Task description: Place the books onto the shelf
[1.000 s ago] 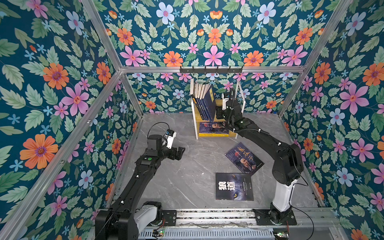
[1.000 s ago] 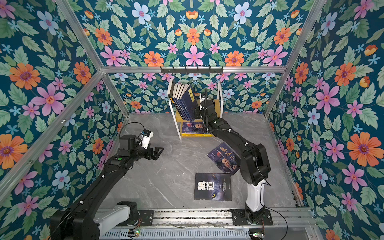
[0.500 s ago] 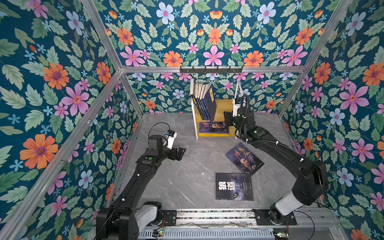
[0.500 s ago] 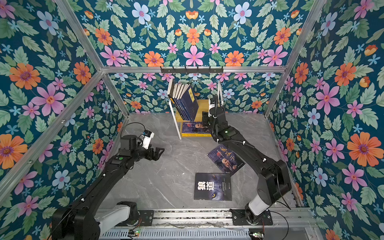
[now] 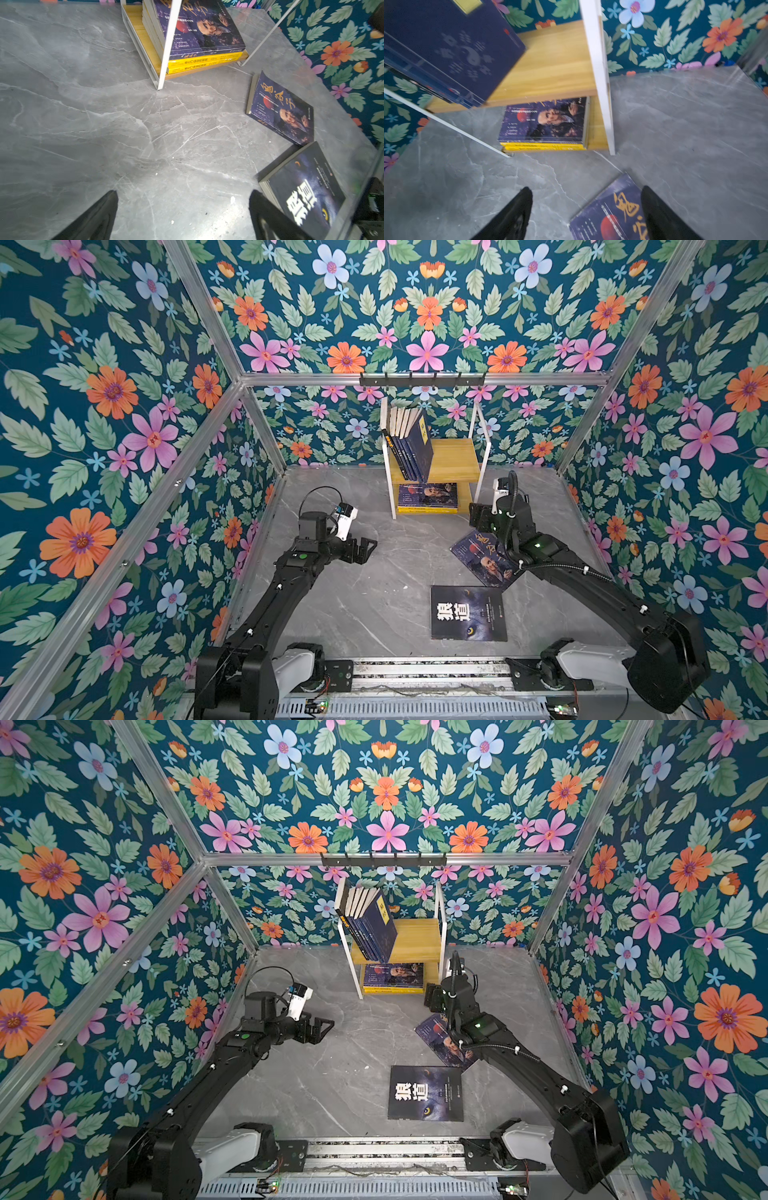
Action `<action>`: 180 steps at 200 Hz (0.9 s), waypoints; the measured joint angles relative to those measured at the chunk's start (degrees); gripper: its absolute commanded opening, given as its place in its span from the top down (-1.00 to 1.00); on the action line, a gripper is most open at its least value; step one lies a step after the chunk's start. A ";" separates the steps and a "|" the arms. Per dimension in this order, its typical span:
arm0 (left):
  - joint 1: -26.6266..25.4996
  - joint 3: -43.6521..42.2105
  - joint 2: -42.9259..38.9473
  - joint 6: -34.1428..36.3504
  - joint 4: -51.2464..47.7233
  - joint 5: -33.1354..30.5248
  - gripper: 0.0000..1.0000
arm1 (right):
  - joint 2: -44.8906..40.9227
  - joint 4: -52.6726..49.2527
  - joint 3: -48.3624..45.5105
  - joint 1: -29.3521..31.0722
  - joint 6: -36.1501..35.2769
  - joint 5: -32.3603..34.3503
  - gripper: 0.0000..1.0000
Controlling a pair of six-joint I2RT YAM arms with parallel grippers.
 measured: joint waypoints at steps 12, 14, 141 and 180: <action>0.07 0.00 0.57 -0.55 0.00 1.68 -0.99 | -1.75 -0.46 -2.56 -0.24 1.27 0.15 -0.81; 0.07 0.00 0.68 -0.68 0.04 1.92 -1.00 | -2.05 -0.55 -3.04 -0.33 1.49 0.13 -0.82; -15.08 14.99 22.51 -4.66 6.34 7.54 -0.87 | -17.81 -13.77 -23.43 -9.25 22.14 -7.56 -0.93; -22.69 21.88 31.19 -7.21 8.00 5.51 -0.88 | -26.21 -16.61 -28.35 -9.33 28.83 -9.05 -0.91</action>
